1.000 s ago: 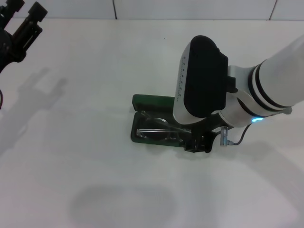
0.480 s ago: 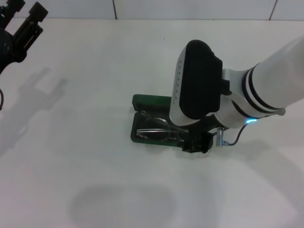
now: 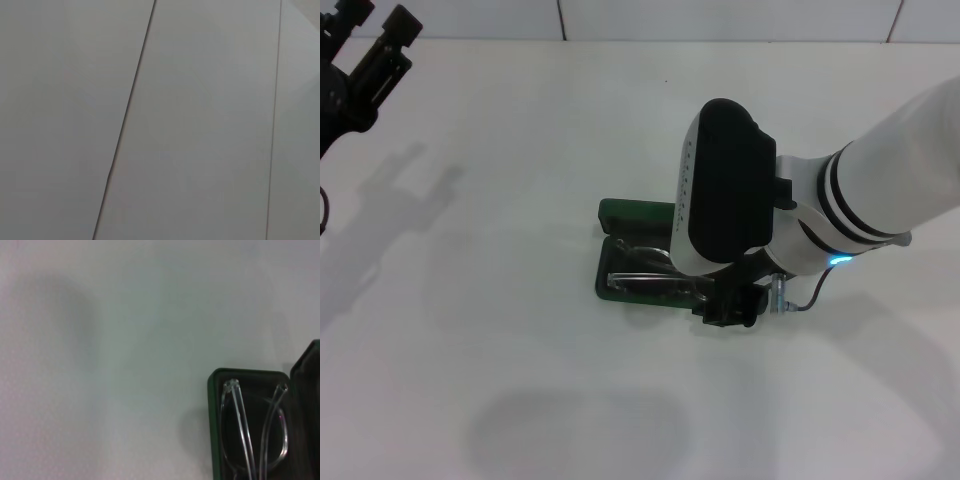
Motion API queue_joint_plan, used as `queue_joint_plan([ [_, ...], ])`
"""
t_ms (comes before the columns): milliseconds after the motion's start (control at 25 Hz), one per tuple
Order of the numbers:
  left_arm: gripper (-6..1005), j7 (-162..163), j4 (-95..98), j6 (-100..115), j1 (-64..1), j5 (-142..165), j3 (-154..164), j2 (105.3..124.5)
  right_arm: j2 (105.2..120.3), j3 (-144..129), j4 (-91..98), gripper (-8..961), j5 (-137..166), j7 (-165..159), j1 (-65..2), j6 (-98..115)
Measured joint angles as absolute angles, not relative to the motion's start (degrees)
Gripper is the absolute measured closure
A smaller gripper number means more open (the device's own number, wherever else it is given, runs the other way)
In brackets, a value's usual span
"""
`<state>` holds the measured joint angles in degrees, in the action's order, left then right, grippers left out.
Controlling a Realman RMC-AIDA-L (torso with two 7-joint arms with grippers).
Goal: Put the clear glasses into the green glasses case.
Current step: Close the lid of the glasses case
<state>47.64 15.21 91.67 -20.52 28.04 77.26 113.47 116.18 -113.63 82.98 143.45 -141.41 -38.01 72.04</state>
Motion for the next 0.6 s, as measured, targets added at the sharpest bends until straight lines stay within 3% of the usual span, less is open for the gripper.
queue_joint_plan([
  [600, 296, 47.4, 15.2, 91.5, -20.9, 28.0, 77.3, 113.46, 116.19, -114.2, 81.6, 526, 143.1, -140.5, -39.3, 71.0],
])
